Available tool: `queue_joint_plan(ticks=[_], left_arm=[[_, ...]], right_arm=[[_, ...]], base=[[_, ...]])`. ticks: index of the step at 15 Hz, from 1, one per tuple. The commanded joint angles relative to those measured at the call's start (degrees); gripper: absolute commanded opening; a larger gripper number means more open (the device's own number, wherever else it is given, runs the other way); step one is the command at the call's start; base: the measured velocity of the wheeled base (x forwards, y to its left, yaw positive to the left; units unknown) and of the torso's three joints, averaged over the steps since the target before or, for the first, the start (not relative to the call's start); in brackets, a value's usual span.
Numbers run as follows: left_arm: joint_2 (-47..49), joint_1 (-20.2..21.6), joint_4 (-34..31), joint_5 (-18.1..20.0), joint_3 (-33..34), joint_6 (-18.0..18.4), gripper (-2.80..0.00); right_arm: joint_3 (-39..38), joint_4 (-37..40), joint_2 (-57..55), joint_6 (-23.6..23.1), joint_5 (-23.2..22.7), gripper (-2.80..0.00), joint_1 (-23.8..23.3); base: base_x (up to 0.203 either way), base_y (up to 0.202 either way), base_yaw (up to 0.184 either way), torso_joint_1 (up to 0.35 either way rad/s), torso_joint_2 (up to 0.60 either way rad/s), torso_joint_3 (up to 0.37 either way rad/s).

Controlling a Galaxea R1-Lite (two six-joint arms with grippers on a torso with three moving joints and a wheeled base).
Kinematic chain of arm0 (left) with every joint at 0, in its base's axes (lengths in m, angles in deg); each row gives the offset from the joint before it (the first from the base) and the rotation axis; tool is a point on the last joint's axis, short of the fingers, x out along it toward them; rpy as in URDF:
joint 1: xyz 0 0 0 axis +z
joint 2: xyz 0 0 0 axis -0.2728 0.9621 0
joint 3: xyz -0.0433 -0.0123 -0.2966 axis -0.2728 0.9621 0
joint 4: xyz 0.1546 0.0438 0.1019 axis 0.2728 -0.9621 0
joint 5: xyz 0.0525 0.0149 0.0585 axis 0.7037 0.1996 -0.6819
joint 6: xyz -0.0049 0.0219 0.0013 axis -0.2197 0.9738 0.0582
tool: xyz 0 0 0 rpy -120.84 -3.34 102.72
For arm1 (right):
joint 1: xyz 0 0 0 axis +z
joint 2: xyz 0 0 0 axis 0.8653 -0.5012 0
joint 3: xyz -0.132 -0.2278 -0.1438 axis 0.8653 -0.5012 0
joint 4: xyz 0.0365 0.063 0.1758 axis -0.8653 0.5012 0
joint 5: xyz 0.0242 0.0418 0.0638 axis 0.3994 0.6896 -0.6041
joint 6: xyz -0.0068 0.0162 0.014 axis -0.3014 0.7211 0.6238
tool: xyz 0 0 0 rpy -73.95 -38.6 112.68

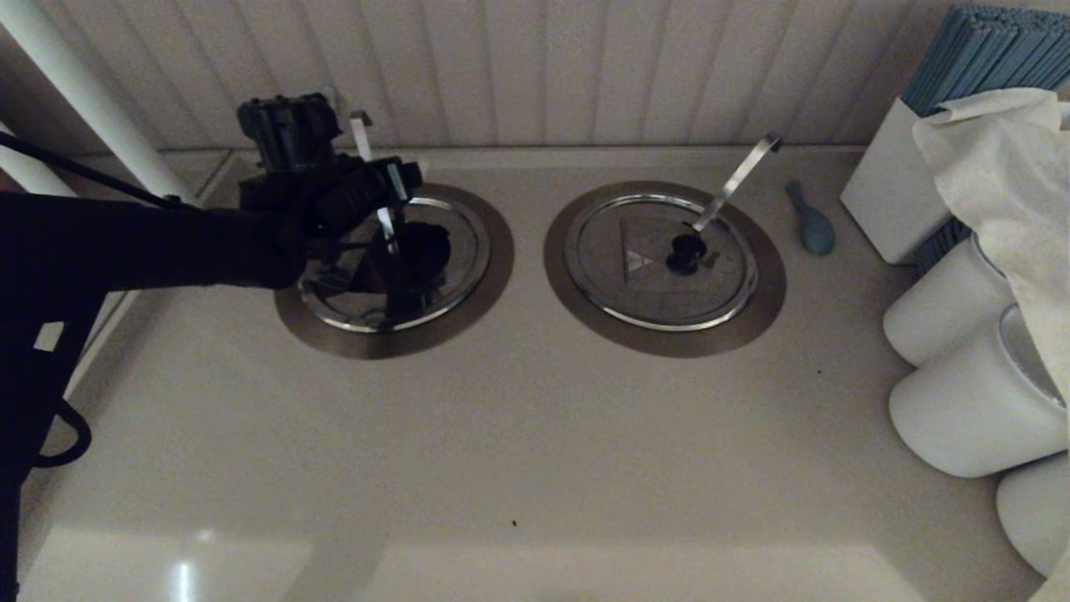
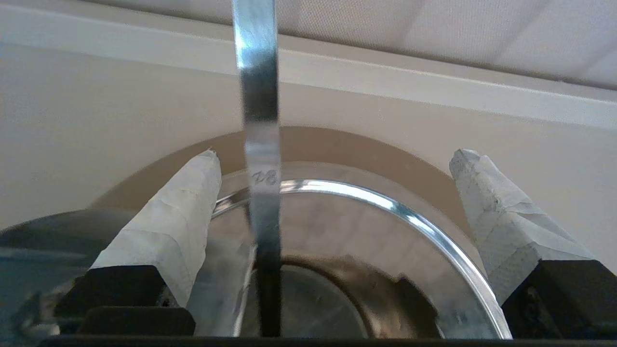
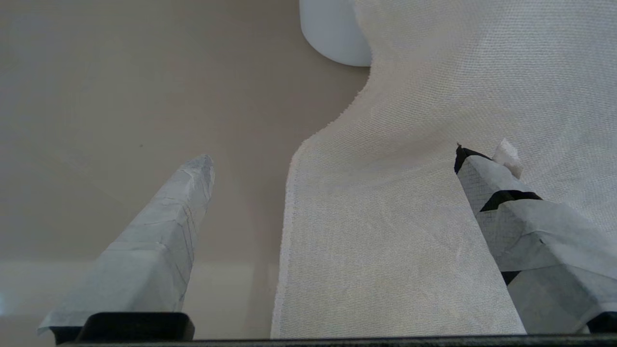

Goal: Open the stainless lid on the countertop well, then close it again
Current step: Stir with a spoon

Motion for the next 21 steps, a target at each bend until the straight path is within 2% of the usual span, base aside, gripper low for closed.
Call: queue_joint_plan(ticks=[1, 11, 21], left_arm=[[3.1, -0.2, 1.1, -0.1, -0.7, -0.2, 0.00], [4.9, -0.9, 1.2, -0.2, -1.5, -0.2, 0.00], [5.2, -7.1, 4.3, -0.9, 1.0, 0.0, 0.00]], right_arm=[[0.0, 0.0, 0.0, 0.0, 0.0, 0.00, 0.0], [0.0, 0.0, -0.1, 0.0, 0.0, 0.00, 0.0], [0.0, 0.0, 0.0, 0.0, 0.0, 0.00, 0.0]], base=[[0.000, 0.000, 0.000, 0.000, 0.00, 0.000], [0.000, 0.000, 0.000, 0.000, 0.00, 0.000], [0.000, 0.000, 0.000, 0.000, 0.00, 0.000]])
